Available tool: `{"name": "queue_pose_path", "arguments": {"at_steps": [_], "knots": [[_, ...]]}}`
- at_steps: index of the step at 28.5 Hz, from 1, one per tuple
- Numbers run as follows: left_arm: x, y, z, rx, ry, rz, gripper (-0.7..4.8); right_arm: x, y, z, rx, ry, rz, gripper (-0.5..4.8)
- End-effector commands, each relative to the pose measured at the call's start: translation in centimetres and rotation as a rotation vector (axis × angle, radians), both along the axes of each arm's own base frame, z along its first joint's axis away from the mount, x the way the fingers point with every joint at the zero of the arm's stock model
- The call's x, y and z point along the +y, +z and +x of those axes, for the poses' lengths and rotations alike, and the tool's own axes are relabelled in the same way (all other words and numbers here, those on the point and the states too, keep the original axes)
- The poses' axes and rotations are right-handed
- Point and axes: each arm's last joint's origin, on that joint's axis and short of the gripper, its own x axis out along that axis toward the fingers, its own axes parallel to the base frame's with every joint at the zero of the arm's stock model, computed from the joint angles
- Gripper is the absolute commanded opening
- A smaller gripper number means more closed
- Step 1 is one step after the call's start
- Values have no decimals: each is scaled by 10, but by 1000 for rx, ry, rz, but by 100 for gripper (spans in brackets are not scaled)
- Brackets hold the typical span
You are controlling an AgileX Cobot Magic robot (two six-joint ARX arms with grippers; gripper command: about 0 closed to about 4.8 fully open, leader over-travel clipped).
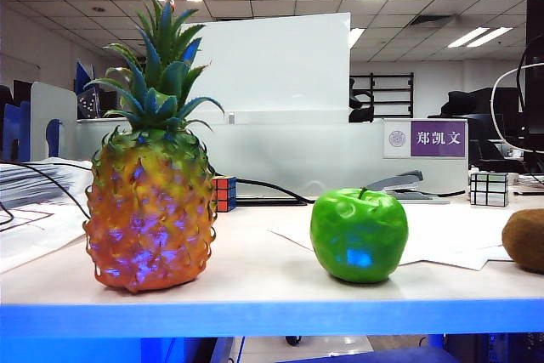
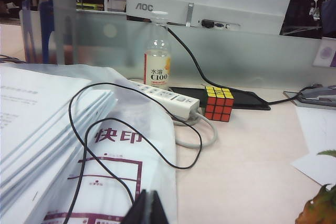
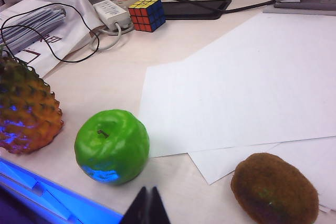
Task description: Arrange all the fruits from large to small from left to right in a row.
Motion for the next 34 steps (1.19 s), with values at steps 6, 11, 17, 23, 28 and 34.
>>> {"name": "queue_pose_path", "arguments": {"at_steps": [6,11,17,23,28,34], "knots": [[4,-14,4,16,43,-5,-4,0,2,0,-16,-2,6,-5],[6,-14,4,10,112,-6,-4,0,2,0,-16,-2,6,-5],[6,-13,4,1,122,-3,-4,0,2,0,-16,-2,6,-6],[6,-13,4,2,122,-3,-4,0,2,0,-16,-2,6,-5],[6,-13,4,6,122,-3,-4,0,2,0,-16,-2,6,-6],[6,-13,4,6,122,-3,-4,0,2,0,-16,-2,6,-5]]}}
